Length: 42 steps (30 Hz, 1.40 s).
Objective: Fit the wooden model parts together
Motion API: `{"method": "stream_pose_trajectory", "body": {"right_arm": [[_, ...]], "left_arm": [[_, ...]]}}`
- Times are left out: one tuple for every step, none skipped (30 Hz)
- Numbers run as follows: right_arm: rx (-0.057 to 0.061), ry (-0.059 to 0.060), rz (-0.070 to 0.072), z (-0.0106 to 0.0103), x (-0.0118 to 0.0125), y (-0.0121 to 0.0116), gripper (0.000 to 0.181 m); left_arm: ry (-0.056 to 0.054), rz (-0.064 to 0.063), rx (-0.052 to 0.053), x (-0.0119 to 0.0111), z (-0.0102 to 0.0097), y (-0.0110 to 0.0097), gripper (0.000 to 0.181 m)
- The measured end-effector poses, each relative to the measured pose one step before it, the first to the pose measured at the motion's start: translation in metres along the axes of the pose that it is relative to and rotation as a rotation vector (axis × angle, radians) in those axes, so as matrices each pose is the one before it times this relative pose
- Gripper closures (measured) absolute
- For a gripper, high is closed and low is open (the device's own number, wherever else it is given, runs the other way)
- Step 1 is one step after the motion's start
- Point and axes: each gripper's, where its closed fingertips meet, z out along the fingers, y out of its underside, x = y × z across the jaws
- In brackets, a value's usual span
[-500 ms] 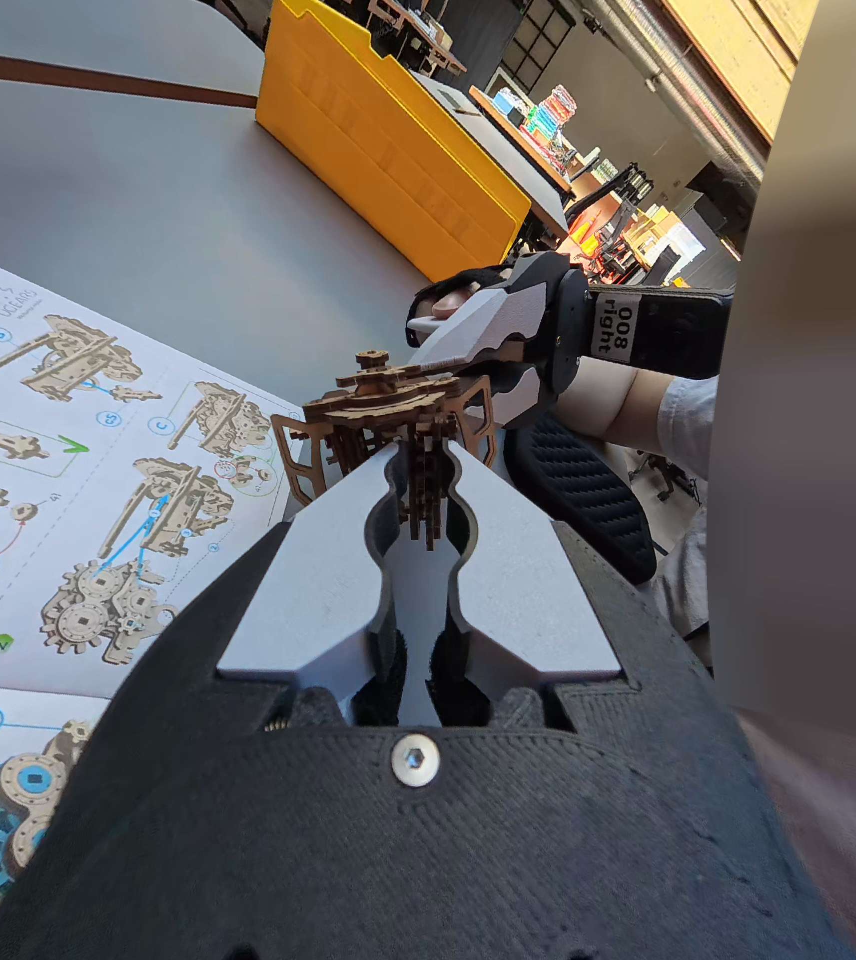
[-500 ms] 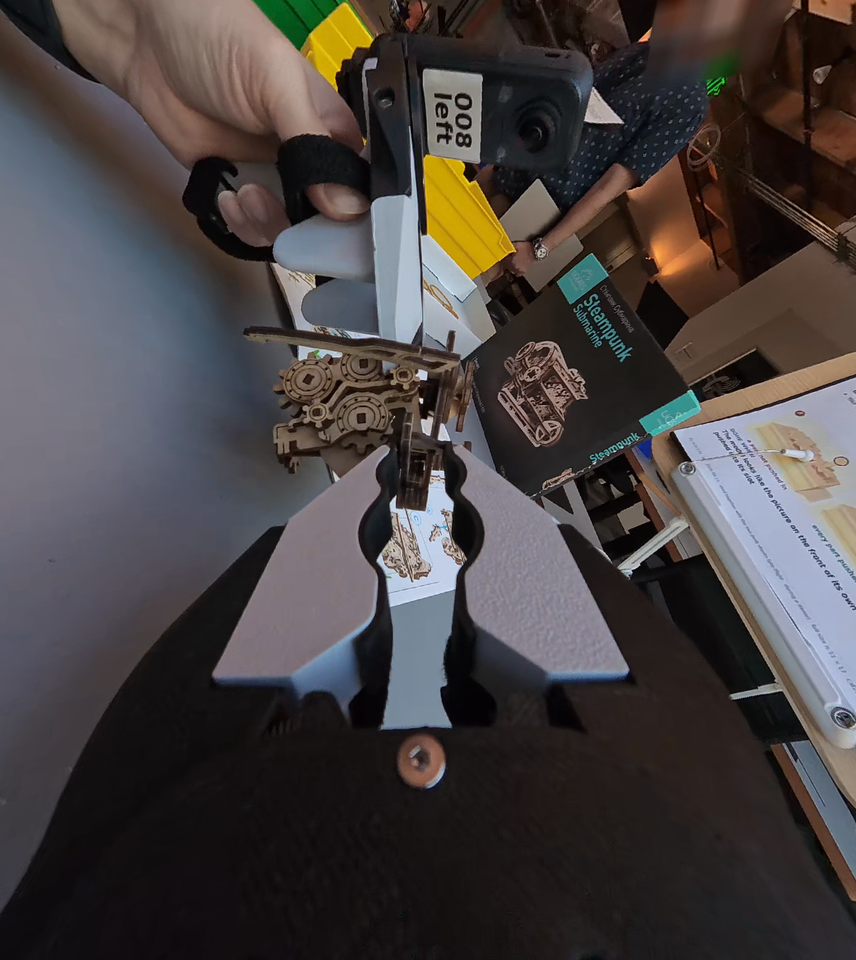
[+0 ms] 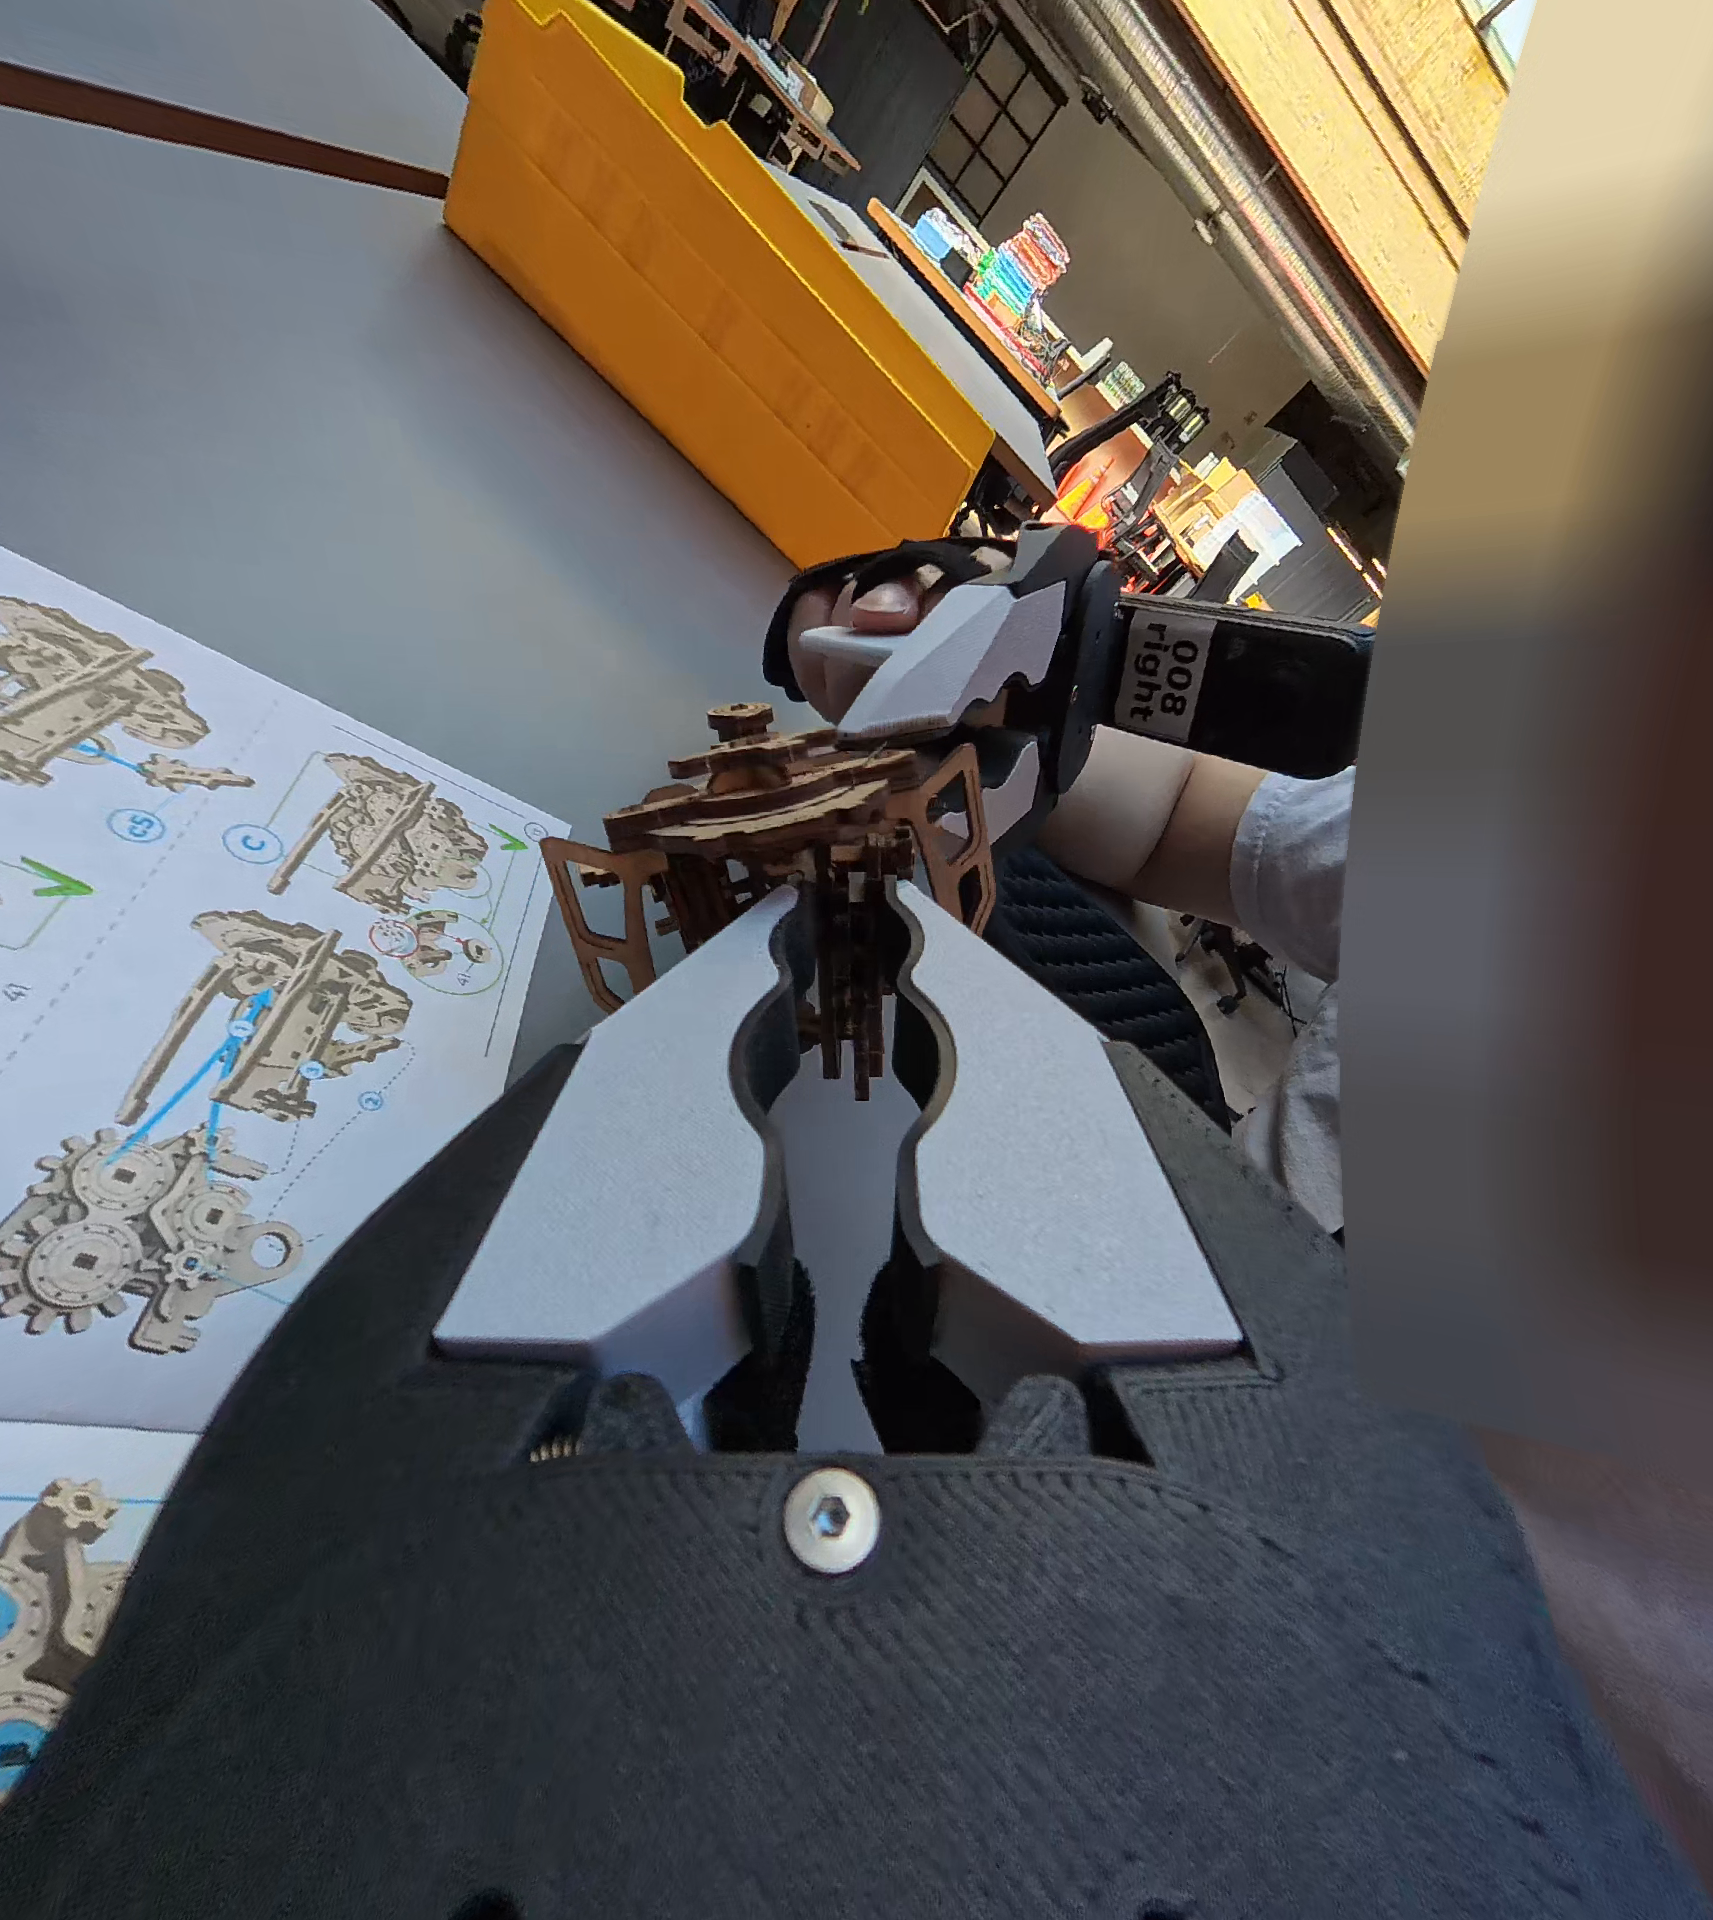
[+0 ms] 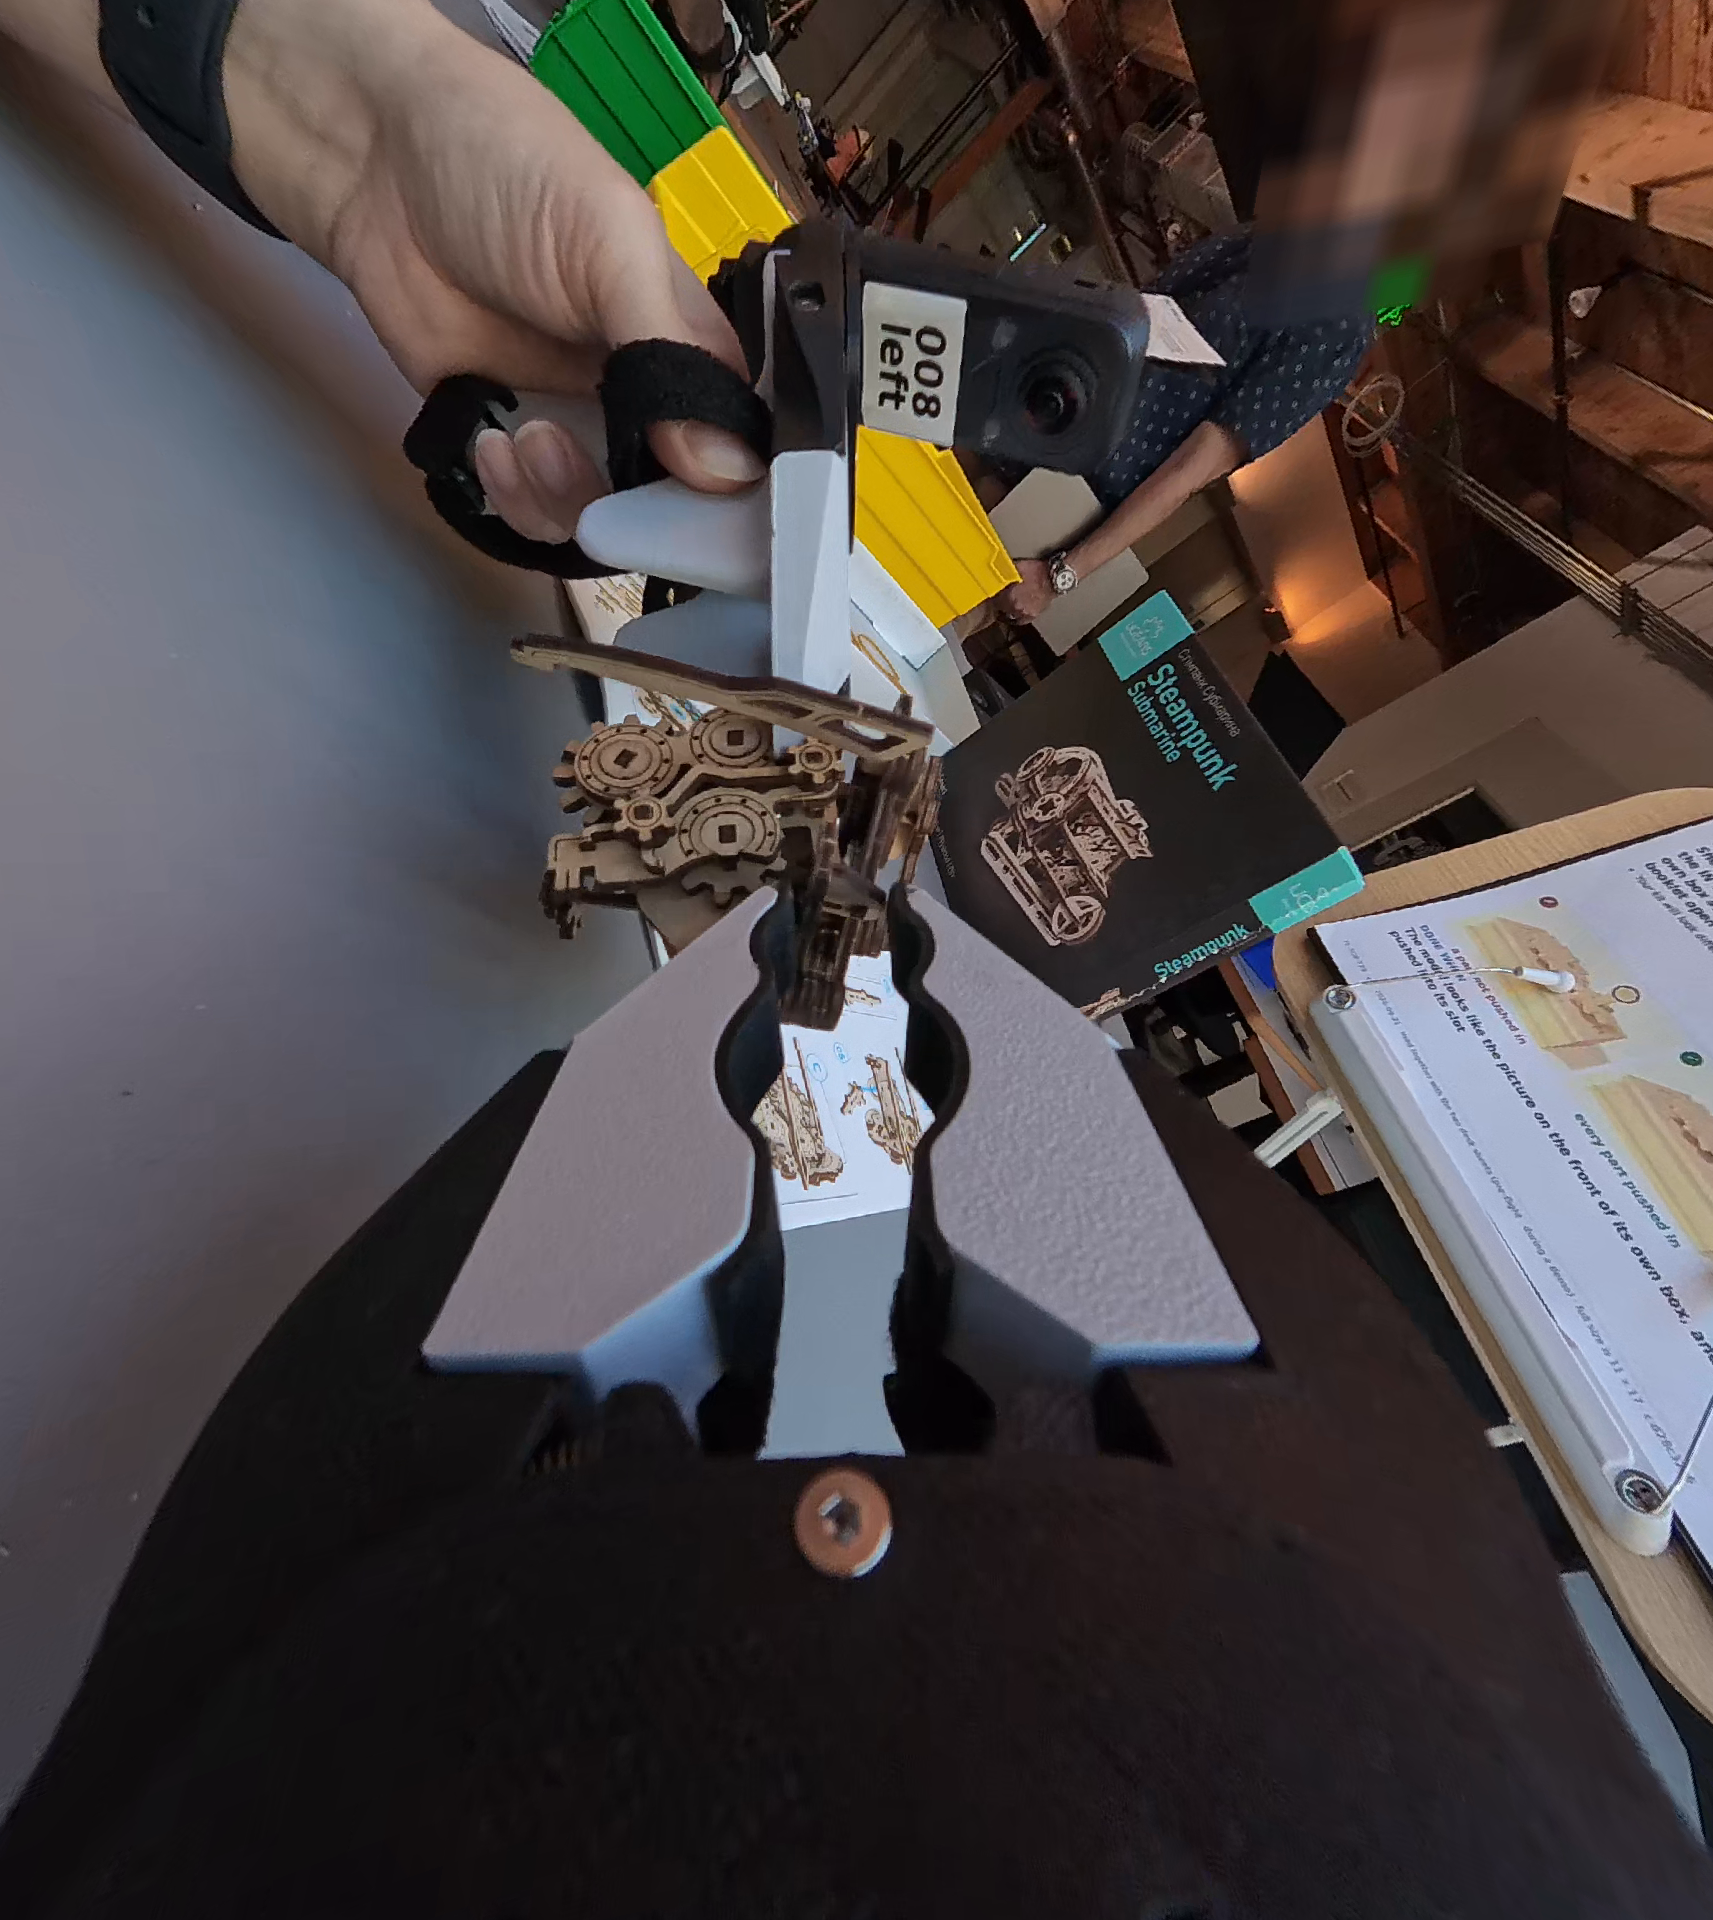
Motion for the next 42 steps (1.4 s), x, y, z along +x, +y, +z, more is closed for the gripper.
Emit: {"method": "stream_pose_trajectory", "body": {"right_arm": [[0.0148,0.008,-0.0071,-0.00123,0.00122,-0.00264,0.165],[0.0131,0.0099,-0.0016,-0.00115,0.00181,-0.00226,0.166],[0.0127,-0.0017,0.0078,-0.00074,0.00027,-0.00203,0.167],[0.0108,-0.0021,0.017,-0.00029,0.00055,-0.00147,0.167],[-0.0017,0.0013,0.0207,0.00052,0.00111,0.00079,0.166],[-0.0081,0.0017,0.0187,0.00084,0.00101,0.00196,0.162],[-0.0025,-0.0044,0.016,0.0005,0.00016,0.00114,0.16],[0.0029,-0.0092,0.0169,-0.00002,-0.0006,0.00009,0.16],[0.0069,-0.0047,0.0138,-0.00027,0.00016,-0.00096,0.161],[0.0089,-0.0091,0.0106,-0.00011,-0.00074,-0.00134,0.161],[0.0033,-0.0077,0.0085,0.00008,-0.0008,-0.00002,0.161],[0.0005,-0.0106,0.0073,0.00016,-0.00155,0.00045,0.163],[0.004,-0.0088,0.0012,-0.00004,-0.00152,-0.00057,0.164],[0.0024,0.0001,-0.0033,-0.00031,0.00011,-0.00068,0.164],[0.0009,-0.0004,0.0014,-0.00011,0.00018,-0.00062,0.164],[-0.0063,-0.004,0.005,0.00024,-0.00053,0.00059,0.164],[-0.0137,-0.0035,-0.002,0.00044,-0.0008,0.00145,0.164],[-0.0176,-0.0017,-0.012,0.00074,-0.00111,0.0022,0.164],[-0.0202,-0.0032,-0.0113,0.00067,-0.00148,0.00167,0.164],[-0.0203,-0.0026,-0.0056,0.00102,-0.00123,0.00138,0.165],[-0.0159,-0.0035,-0.0009,0.0011,-0.00095,0.00134,0.165],[-0.0143,-0.0084,0.002,0.00083,-0.00125,0.00117,0.165],[-0.0117,-0.006,-0.0015,0.00048,-0.00092,0.00081,0.165],[-0.0157,-0.0041,-0.0108,0.00055,-0.00127,0.00126,0.165],[-0.0156,0.0021,-0.0143,0.00053,-0.00079,0.00084,0.165],[-0.0109,0.0031,-0.0103,0.00055,-0.00049,0.00024,0.166],[-0.0069,0.0028,-0.006,0.0005,-0.00054,-0.00008,0.166],[-0.0038,0.0029,-0.0034,0.00009,0.00008,-0.00052,0.166],[-0.0021,0.0014,0.0006,-0.00025,0.00045,-0.00057,0.166],[-0.0001,0.0001,0.0047,-0.00016,0.00033,-0.00015,0.166],[-0.0018,-0.0029,0.0065,0.00019,-0.0001,0.00022,0.166],[-0.0063,-0.0073,-0.0016,0.00042,-0.00114,0.00093,0.166],[-0.0044,-0.0071,-0.0105,0.00056,-0.00168,0.00043,0.166],[-0.0175,-0.0086,-0.0188,0.00055,-0.00263,0.00238,0.166],[-0.0092,0.0056,-0.0249,0.00037,-0.00078,0.00126,0.166],[-0.0026,0.0083,-0.0109,0.0006,0.00056,0.00063,0.166],[0.0035,0.0018,-0.0081,-0.00016,0.0006,-0.00041,0.166],[0.0089,-0.0037,-0.0163,-0.00101,0.00003,-0.00077,0.166],[0.0066,-0.0068,-0.0149,-0.00111,-0.00084,-0.00006,0.166],[0.0028,-0.0095,-0.0171,-0.00065,-0.00142,0.00035,0.165],[-0.0022,-0.0115,-0.0128,-0.00035,-0.00179,0.00048,0.166],[-0.0036,-0.0079,-0.0093,-0.00009,-0.0013,0.00048,0.166]], "left_arm": [[0.0104,-0.0102,0.0123,0.00072,-0.00118,-0.00182,0.172],[0.0121,-0.0116,0.0129,0.00069,-0.00158,-0.00193,0.172],[0.0139,-0.0089,0.0056,0.00113,-0.00116,-0.00109,0.172],[0.0082,-0.0042,0.0018,0.00058,-0.00052,-0.00037,0.172],[0.0014,0.0004,0.0014,-0.00007,-0.00006,-0.00012,0.171],[0.0005,0.0003,-0.0018,-0.00023,0.00023,0.00048,0.172],[0.003,-0.0011,-0.0023,0.00012,0.00042,0.00057,0.172],[0.0056,-0.0022,-0.0006,0.0004,0.00046,0.00033,0.172],[0.0092,-0.0023,-0.0002,0.00104,0.00046,0.00027,0.171],[0.008,-0.0021,-0.0031,0.00086,0.00066,0.00061,0.171],[0.0018,0.0008,-0.005,0.00038,0.00073,0.00085,0.171],[-0.0008,0.0045,-0.0057,0.00008,0.00053,0.00086,0.172],[0.001,0.0024,-0.0049,0.00048,0.00018,0.00052,0.172],[0.0019,0.001,-0.0002,0.00047,-0.00006,-0.00013,0.172],[-0.001,0.0002,-0.0021,0.00015,0.0,0.00014,0.171],[-0.0075,0.001,-0.0061,-0.00068,0.0001,0.00075,0.171],[-0.0135,0.0033,-0.0081,-0.00136,0.00009,0.00101,0.172],[-0.016,0.0037,-0.0108,-0.00176,0.00009,0.00145,0.172],[-0.0147,0.0037,-0.013,-0.00149,0.00001,0.00152,0.172],[-0.0144,0.0056,-0.0107,-0.00124,-0.00033,0.00104,0.172],[-0.0146,0.0053,-0.0108,-0.00129,-0.00024,0.00111,0.172],[-0.012,0.005,-0.011,-0.00091,-0.00006,0.00119,0.172],[-0.0108,0.0017,-0.0091,-0.0009,0.00018,0.00109,0.172],[-0.011,0.0008,-0.0081,-0.00109,0.00021,0.00103,0.172],[-0.0073,0.0011,-0.0047,-0.00082,0.00011,0.00074,0.172],[-0.0026,-0.0013,-0.0038,-0.00042,-0.00024,0.0004,0.172],[-0.0002,-0.0004,-0.0027,-0.00011,-0.00028,0.00018,0.172],[0.0022,-0.0012,-0.0001,0.00022,-0.00006,0.00003,0.172],[0.0028,-0.0018,0.0021,0.00017,0.00017,-0.00006,0.172],[0.0012,-0.001,0.0024,-0.00007,0.0003,0.00003,0.172],[-0.0013,-0.0006,-0.0046,-0.00062,0.00071,0.00108,0.172],[-0.0027,0.0035,-0.0175,-0.00065,0.00163,0.00287,0.172],[-0.0091,0.0085,-0.0238,-0.00109,0.00209,0.00359,0.172],[-0.0142,0.0104,-0.0169,-0.00132,0.00157,0.00262,0.172],[-0.0112,0.0076,-0.0042,-0.00091,0.00043,0.00027,0.172],[-0.0039,0.0045,0.0026,-0.00038,-0.00034,-0.00055,0.172],[0.0069,-0.0034,0.0032,0.0005,-0.0003,-0.00051,0.172],[0.0112,-0.0066,0.0013,0.00096,-0.00001,-0.00019,0.172],[0.0072,-0.0031,-0.0025,0.00078,0.00027,0.00033,0.172],[0.0015,-0.0002,-0.0064,0.00029,0.00047,0.00082,0.172],[-0.0012,0.001,-0.0073,-0.00016,0.00043,0.00108,0.172],[-0.0005,-0.0011,-0.0027,-0.00018,0.00017,0.00034,0.172]]}}
